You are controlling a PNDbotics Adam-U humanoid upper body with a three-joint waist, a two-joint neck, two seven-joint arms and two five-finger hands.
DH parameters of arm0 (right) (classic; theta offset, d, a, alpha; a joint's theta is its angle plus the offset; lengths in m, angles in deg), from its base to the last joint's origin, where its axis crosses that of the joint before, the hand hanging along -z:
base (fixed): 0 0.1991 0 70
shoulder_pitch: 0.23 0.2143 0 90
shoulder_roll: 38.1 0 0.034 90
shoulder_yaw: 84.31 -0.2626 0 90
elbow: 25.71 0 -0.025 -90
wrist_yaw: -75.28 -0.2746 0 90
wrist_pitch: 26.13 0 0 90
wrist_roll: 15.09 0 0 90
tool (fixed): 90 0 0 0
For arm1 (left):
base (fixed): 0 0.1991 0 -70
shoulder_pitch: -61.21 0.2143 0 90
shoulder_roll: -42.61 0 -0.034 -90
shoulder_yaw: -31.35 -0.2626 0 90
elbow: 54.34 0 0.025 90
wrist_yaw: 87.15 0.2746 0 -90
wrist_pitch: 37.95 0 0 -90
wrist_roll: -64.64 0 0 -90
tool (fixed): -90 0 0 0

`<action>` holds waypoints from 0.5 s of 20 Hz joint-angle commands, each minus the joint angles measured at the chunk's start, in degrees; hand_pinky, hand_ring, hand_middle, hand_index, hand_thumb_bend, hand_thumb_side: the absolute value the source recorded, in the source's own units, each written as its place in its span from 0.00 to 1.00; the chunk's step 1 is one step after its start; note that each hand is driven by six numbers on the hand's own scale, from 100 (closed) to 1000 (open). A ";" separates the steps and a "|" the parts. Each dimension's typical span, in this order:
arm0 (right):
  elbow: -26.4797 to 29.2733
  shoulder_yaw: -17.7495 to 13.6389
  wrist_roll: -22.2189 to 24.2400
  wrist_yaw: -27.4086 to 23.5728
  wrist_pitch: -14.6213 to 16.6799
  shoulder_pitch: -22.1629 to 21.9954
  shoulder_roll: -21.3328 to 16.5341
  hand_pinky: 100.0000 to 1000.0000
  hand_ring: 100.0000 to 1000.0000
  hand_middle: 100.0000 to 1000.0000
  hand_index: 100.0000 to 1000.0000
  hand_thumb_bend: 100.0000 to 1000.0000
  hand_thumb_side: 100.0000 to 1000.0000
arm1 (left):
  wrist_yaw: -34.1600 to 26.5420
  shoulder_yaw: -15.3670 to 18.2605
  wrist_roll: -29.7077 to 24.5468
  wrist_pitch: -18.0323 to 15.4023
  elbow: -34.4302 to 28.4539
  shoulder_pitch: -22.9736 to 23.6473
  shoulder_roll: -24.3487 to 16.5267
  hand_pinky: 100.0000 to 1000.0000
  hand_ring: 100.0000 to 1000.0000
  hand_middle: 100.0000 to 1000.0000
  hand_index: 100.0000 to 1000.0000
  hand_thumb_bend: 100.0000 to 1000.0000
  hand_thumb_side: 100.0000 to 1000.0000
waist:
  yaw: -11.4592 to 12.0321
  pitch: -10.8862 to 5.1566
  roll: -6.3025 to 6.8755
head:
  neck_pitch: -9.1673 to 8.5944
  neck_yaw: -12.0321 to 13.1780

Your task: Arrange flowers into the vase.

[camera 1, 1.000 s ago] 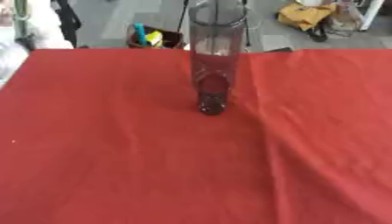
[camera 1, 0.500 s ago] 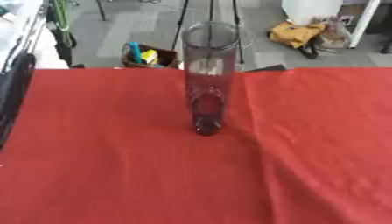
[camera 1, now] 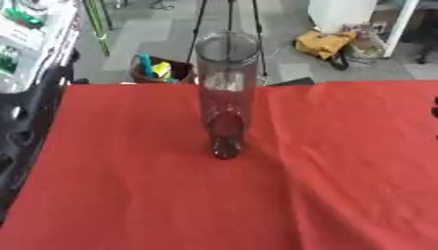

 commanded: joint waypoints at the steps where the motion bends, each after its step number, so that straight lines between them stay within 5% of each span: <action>1: 0.77 0.18 0.42 0.80 -0.07 0.86 -0.26 0.79 0.80 0.38 0.70 0.00 1.00 | -1.61 1.71 2.40 -1.61 0.25 -2.46 0.02 0.00 0.00 0.00 0.00 0.04 0.57 | -0.22 -0.86 0.01 | -1.12 0.27; 10: 0.77 1.08 1.25 2.05 -0.77 1.24 0.52 0.79 0.80 0.38 0.70 0.00 1.00 | -6.13 2.69 7.47 -3.96 3.33 -5.44 1.49 0.00 0.00 0.00 0.00 0.04 0.60 | -0.92 0.23 0.47 | -1.67 0.81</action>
